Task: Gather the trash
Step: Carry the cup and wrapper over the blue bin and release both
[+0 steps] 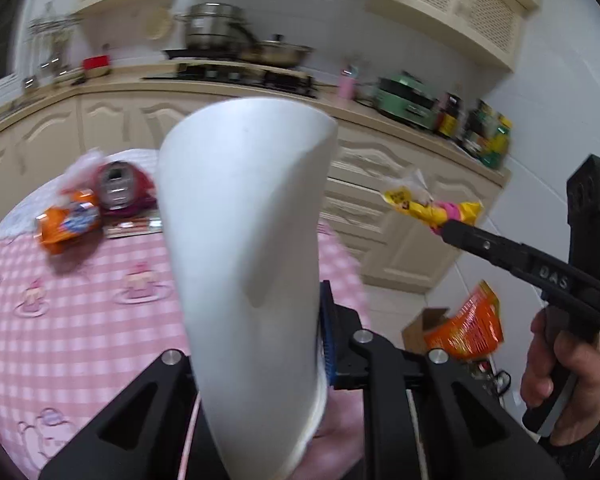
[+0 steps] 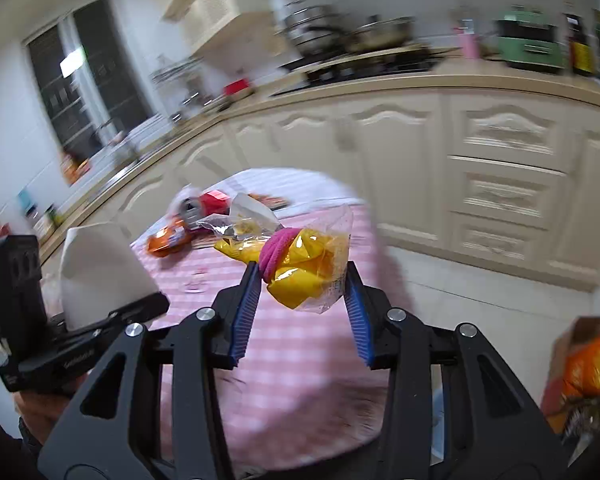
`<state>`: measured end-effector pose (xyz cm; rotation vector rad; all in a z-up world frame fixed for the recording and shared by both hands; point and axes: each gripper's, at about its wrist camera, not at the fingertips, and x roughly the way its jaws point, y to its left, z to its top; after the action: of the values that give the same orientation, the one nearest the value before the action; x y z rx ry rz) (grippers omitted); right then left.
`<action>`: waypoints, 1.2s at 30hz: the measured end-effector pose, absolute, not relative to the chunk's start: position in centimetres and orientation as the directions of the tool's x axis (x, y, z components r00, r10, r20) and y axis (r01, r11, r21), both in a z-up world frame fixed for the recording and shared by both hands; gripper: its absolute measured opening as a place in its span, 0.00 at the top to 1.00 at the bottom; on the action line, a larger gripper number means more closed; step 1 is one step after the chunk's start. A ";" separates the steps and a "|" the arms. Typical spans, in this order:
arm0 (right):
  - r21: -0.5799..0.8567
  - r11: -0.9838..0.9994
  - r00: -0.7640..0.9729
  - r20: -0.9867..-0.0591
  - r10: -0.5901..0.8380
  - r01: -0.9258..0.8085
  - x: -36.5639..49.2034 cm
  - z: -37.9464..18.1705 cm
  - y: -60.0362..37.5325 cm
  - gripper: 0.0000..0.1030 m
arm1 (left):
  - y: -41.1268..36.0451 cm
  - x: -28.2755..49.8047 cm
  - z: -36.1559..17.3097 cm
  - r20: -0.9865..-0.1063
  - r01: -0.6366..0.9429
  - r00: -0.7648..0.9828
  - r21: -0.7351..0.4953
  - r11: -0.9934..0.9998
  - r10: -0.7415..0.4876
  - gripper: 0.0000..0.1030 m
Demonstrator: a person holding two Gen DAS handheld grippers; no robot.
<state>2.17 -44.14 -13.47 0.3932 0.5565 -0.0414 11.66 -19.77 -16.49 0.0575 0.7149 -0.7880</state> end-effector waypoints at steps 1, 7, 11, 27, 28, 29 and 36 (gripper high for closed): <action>0.356 0.919 0.849 -0.526 0.047 0.169 1.3 -13.8 -45.3 0.60 | -21.3 11.1 -16.6 -0.612 0.689 0.464 -0.205 0.695 -0.641 0.87; 0.380 0.828 0.770 -0.632 -0.093 0.412 -4.7 -20.0 -54.4 0.60 | -32.4 7.1 -20.8 -0.684 0.810 0.279 -0.209 0.548 -0.674 0.86; 0.409 0.742 0.688 -0.719 -0.097 0.532 -7.0 -26.5 -58.8 0.60 | -40.1 5.1 -26.7 -0.779 0.856 0.136 -0.218 0.468 -0.612 0.85; 0.503 0.505 0.567 -0.823 0.032 0.702 -7.9 -40.2 -64.6 0.13 | -51.3 8.4 -40.6 -0.931 0.837 -0.004 -0.203 0.508 -0.365 0.15; 0.501 0.501 0.566 -0.824 0.027 0.705 -8.0 -40.0 -64.5 0.10 | -51.0 8.3 -40.5 -0.930 0.835 0.002 -0.201 0.512 -0.369 0.15; 0.499 0.496 0.566 -0.824 0.019 0.711 -8.1 -39.9 -64.6 0.08 | -50.4 8.2 -40.2 -0.927 0.834 0.010 -0.198 0.515 -0.374 0.14; 0.482 0.492 0.568 -0.822 -0.032 0.725 -8.5 -38.0 -64.3 0.06 | -47.8 8.3 -37.4 -0.916 0.834 0.110 -0.126 0.538 -0.385 0.12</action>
<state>-8.48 -64.28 -37.95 0.9541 0.8552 -0.5341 8.28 -47.85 -37.37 0.4864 1.1347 -0.9487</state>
